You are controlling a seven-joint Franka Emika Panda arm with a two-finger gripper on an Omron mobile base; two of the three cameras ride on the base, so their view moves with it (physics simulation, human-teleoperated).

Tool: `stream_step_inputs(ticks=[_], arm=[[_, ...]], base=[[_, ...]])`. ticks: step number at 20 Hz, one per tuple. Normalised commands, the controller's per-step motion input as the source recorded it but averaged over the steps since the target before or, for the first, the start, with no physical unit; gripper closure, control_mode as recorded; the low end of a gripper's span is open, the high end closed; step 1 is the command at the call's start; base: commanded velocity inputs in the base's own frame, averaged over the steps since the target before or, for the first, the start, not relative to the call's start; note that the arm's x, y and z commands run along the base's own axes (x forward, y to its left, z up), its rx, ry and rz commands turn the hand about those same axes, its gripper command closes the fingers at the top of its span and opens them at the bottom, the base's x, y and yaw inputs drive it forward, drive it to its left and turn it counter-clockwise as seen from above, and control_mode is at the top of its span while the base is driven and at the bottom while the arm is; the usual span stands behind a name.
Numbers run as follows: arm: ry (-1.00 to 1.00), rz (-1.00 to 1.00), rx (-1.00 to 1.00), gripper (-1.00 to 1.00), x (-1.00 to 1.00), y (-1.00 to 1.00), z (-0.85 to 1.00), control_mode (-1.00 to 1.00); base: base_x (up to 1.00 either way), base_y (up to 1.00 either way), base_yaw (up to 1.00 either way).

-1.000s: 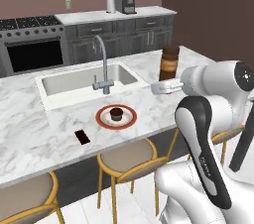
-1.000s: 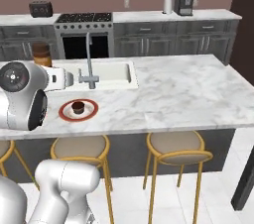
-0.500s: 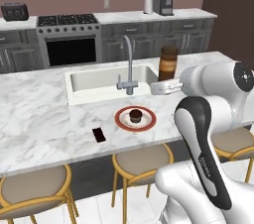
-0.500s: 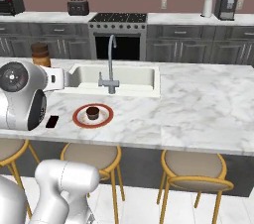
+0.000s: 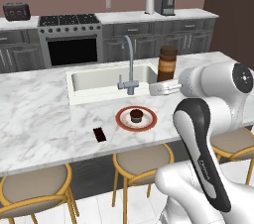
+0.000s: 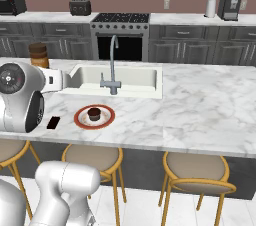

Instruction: Take the cinnamon bottle from the cabinet and place it on the dining table, next to the plate with the cupcake. Then take the chocolate from the dining counter and place it on the cupcake plate.

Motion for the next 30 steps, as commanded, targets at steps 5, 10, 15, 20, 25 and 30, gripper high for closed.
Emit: stream_step_inputs(ticks=[5, 10, 15, 20, 25, 30], arm=[[0.00, 0.00, 0.00, 1.00, 0.00, 0.00, 0.00, 1.00], [0.01, 0.02, 0.01, 1.00, 0.06, -0.07, -0.02, -1.00], [0.00, 0.12, 0.00, 1.00, 0.29, -0.42, -0.22, -1.00], [0.01, 0.09, 0.00, 1.00, 0.36, -0.47, -0.31, -1.00], [0.19, 0.12, 0.00, 1.00, 0.30, -0.52, -0.51, -1.00], [0.12, 0.13, 0.00, 1.00, 0.31, -0.49, -0.53, -1.00]], base=[[0.10, -0.01, 0.00], [0.12, -0.11, 0.01], [0.00, 0.00, 0.00], [0.00, 0.00, 0.00], [0.00, 0.00, 0.00], [0.00, 0.00, 0.00]])
